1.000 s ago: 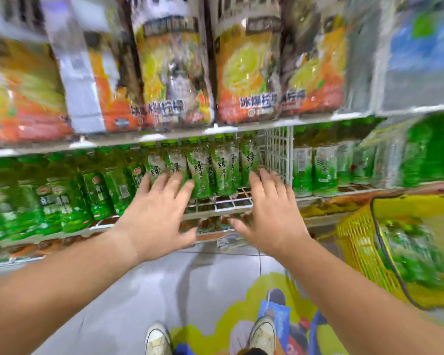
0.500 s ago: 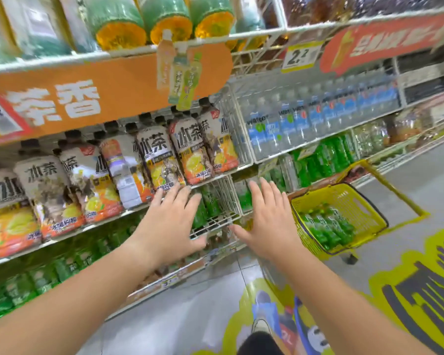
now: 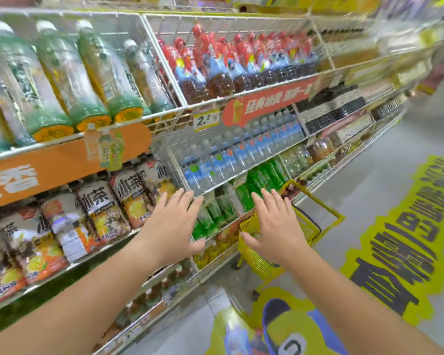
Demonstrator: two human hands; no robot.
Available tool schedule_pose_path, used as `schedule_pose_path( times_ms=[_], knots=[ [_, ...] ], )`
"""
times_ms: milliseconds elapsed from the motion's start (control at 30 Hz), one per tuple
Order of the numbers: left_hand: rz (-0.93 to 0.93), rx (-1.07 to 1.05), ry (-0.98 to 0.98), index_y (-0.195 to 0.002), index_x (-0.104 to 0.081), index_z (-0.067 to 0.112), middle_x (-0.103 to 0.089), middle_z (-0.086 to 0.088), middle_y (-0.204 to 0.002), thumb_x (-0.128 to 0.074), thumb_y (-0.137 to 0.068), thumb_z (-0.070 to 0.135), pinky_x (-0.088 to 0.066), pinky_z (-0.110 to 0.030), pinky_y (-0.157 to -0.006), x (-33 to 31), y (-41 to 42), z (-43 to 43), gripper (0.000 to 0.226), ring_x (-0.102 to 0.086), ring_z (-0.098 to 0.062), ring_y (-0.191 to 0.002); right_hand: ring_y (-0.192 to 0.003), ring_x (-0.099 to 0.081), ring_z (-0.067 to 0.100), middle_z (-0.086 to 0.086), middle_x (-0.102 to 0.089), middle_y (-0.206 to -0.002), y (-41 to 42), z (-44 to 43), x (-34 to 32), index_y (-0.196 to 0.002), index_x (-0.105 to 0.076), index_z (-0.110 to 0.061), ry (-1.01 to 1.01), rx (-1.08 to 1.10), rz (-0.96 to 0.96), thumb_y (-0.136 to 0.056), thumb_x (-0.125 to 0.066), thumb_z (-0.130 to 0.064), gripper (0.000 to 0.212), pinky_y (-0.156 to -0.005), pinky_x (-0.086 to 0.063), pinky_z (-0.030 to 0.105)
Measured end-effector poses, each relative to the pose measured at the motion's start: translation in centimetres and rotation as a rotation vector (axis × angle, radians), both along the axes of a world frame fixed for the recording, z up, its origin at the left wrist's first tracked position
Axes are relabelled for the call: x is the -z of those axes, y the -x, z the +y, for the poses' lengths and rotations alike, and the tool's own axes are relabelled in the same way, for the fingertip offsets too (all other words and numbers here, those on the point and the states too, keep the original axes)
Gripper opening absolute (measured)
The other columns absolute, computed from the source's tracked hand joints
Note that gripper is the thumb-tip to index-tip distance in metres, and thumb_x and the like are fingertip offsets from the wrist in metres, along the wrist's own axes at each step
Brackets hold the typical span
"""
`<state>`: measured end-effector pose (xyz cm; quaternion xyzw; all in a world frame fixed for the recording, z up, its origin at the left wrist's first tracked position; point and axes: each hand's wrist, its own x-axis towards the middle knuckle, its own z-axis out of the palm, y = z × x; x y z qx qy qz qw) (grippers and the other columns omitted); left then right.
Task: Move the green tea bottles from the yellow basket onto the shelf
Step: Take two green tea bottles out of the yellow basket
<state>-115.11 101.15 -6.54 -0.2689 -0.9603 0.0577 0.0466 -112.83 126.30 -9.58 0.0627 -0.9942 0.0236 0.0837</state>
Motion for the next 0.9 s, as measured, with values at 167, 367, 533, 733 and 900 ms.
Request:
schedule_pose_path(
  times_ms=[167,367,533,733,900],
  knots=[
    [0.007,0.007,-0.006,-0.16,-0.006,0.014,-0.012,-0.012,-0.166,-0.039,-0.087,0.071,-0.014,-0.052,-0.123,0.1,0.4,8.1,0.098,-0.011,-0.03,-0.153,-0.152,-0.01,0.031,0.011,-0.018,-0.164,-0.1,8.3,-0.4,-0.159,-0.015,-0.016,-0.024,-0.003,-0.018,-0.085,-0.04,-0.072,0.096,-0.122,-0.014,0.053],
    [0.007,-0.011,-0.015,-0.16,-0.01,0.015,-0.012,-0.016,-0.166,-0.025,-0.079,0.074,-0.016,-0.055,-0.121,1.9,1.4,17.8,0.102,-0.015,-0.034,-0.152,-0.148,-0.025,0.034,0.013,-0.033,-0.158,0.1,17.8,-0.1,-0.154,-0.033,-0.014,-0.061,-0.005,-0.035,-0.08,-0.036,-0.073,0.095,-0.118,-0.024,0.053],
    [-0.06,-0.029,0.007,-0.159,0.003,0.017,0.001,-0.014,-0.167,-0.037,-0.086,0.072,-0.008,-0.056,-0.122,3.8,2.7,23.8,0.1,-0.002,-0.034,-0.153,-0.146,-0.028,0.034,0.013,-0.035,-0.157,1.3,23.5,0.5,-0.153,-0.035,-0.015,-0.054,0.0,-0.058,-0.08,-0.035,-0.075,0.095,-0.118,-0.025,0.054],
    [-0.1,-0.042,0.039,-0.159,0.003,0.016,-0.003,-0.016,-0.167,-0.041,-0.086,0.072,-0.008,-0.058,-0.122,5.9,6.8,29.1,0.102,-0.003,-0.035,-0.153,-0.15,-0.018,0.031,0.01,-0.025,-0.162,4.8,27.9,1.3,-0.157,-0.023,-0.017,-0.076,-0.023,-0.101,-0.074,-0.02,-0.078,0.103,-0.121,-0.014,0.05],
    [-0.114,-0.051,0.038,-0.159,0.004,0.016,-0.001,-0.016,-0.167,-0.039,-0.087,0.073,-0.009,-0.058,-0.121,8.2,12.5,33.5,0.102,-0.002,-0.035,-0.153,-0.148,-0.023,0.034,0.013,-0.03,-0.16,9.6,32.1,2.5,-0.156,-0.029,-0.015,-0.064,-0.023,-0.101,-0.074,-0.023,-0.075,0.101,-0.119,-0.019,0.053]
  ],
)
